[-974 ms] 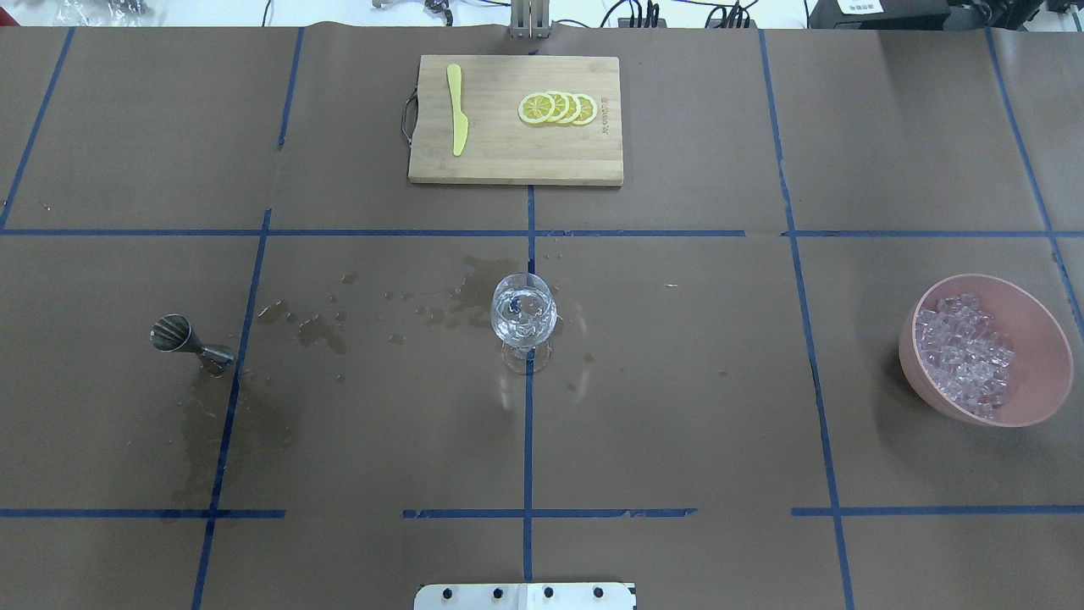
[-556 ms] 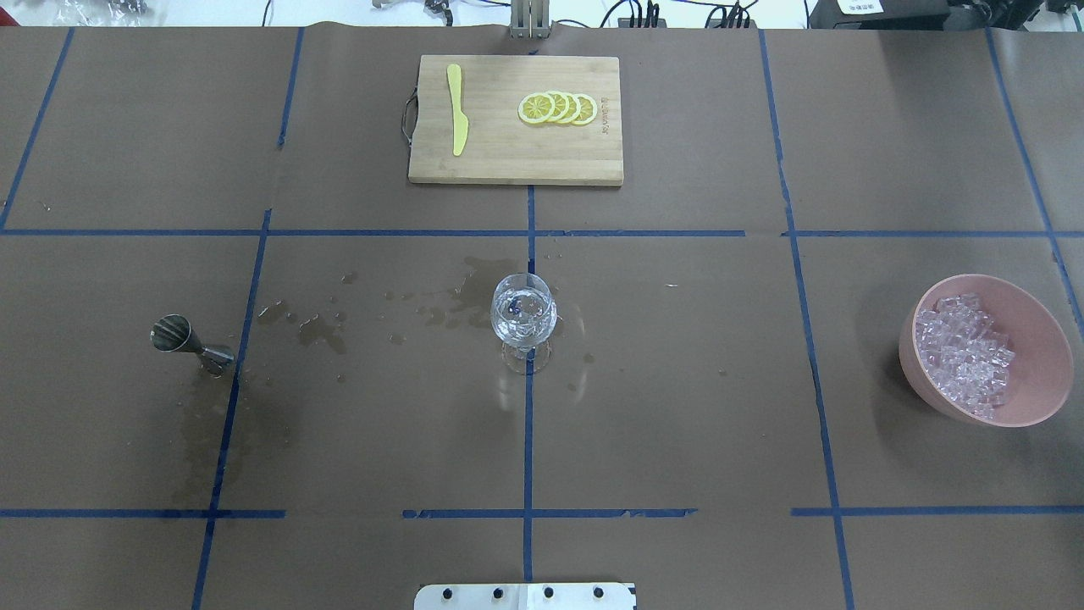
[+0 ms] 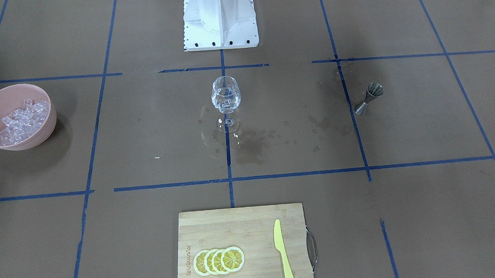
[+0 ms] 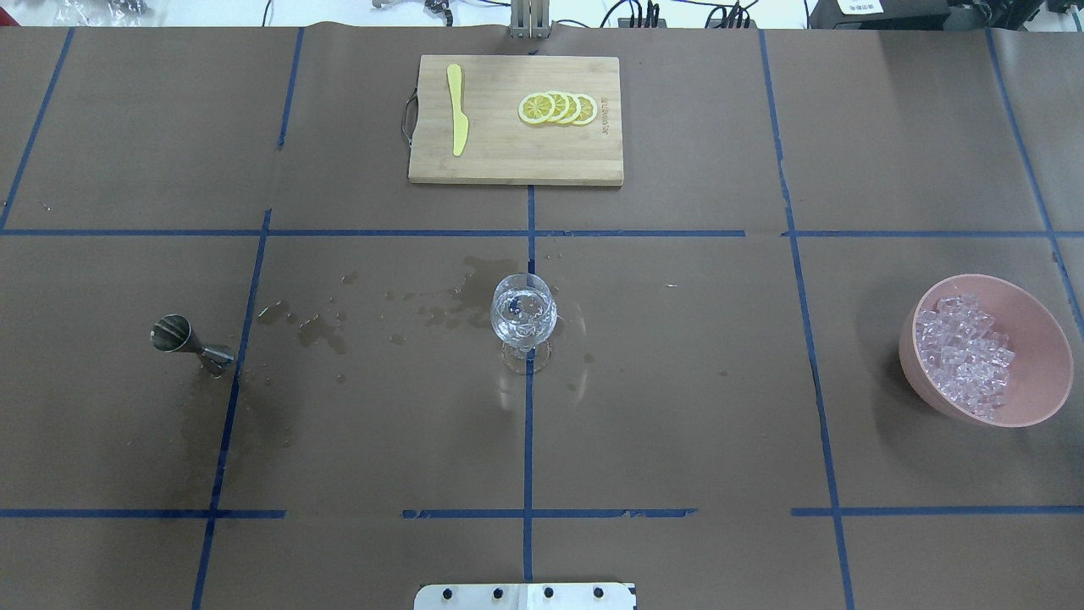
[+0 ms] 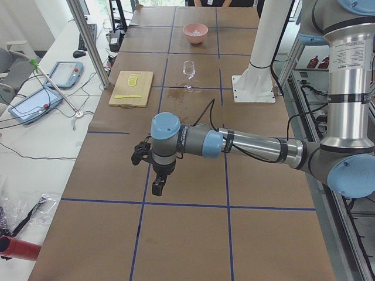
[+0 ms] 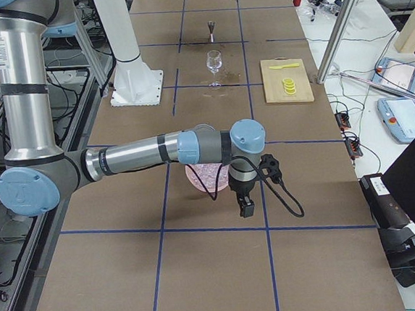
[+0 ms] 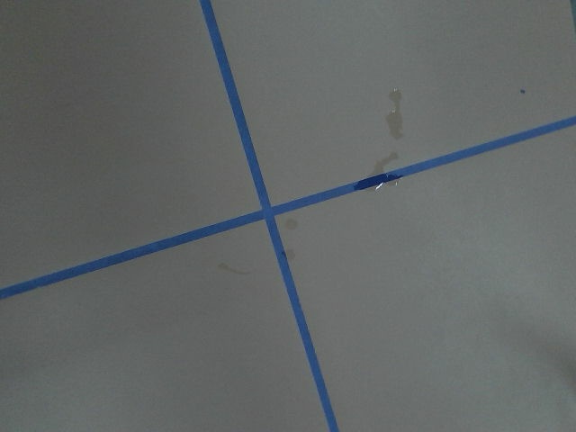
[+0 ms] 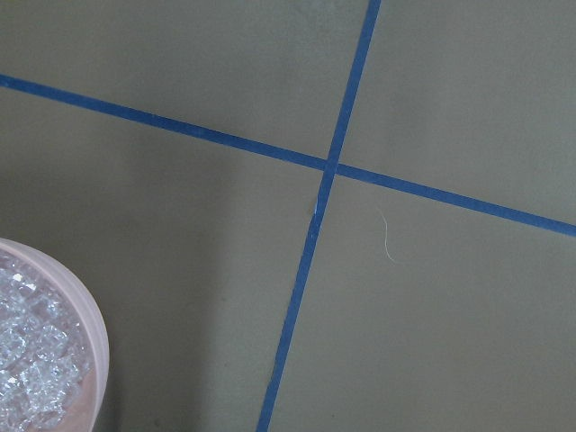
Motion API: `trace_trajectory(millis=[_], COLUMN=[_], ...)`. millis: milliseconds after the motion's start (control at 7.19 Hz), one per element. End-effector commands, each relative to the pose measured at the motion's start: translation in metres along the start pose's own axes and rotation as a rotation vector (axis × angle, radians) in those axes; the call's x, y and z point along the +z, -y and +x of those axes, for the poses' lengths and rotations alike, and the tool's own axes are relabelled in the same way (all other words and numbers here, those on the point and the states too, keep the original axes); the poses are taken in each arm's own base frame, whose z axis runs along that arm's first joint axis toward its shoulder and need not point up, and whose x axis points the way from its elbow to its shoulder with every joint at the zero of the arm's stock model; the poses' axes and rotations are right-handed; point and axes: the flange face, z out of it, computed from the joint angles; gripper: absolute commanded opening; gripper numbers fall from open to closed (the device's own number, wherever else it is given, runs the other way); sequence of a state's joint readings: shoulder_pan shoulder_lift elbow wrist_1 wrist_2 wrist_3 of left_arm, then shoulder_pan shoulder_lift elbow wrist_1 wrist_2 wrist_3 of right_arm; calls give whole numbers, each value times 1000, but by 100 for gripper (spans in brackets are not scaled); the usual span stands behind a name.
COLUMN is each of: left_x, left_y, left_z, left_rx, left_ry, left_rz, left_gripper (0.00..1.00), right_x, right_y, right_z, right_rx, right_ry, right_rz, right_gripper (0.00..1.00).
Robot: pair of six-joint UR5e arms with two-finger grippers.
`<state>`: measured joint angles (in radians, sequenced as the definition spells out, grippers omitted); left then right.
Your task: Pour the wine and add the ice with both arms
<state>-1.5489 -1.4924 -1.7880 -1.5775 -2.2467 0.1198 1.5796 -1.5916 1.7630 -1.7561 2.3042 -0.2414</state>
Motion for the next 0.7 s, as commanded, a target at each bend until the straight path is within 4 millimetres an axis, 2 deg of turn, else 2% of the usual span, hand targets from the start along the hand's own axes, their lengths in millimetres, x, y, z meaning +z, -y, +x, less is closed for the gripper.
trace_trajectory(millis=[0,556], left_x=[28,31], left_y=[-9,-7], left_z=[-19,-12], left_rx=[-55,-194], left_ry=[-28,-118], left_rz=[-53,-54], left_gripper=[100,100], right_x=[-3,9], right_y=[-19,-31], right_z=[26,42], right_rx=[73,126], right_ry=[53,73], right_rz=[28,10], right_gripper=[100,100])
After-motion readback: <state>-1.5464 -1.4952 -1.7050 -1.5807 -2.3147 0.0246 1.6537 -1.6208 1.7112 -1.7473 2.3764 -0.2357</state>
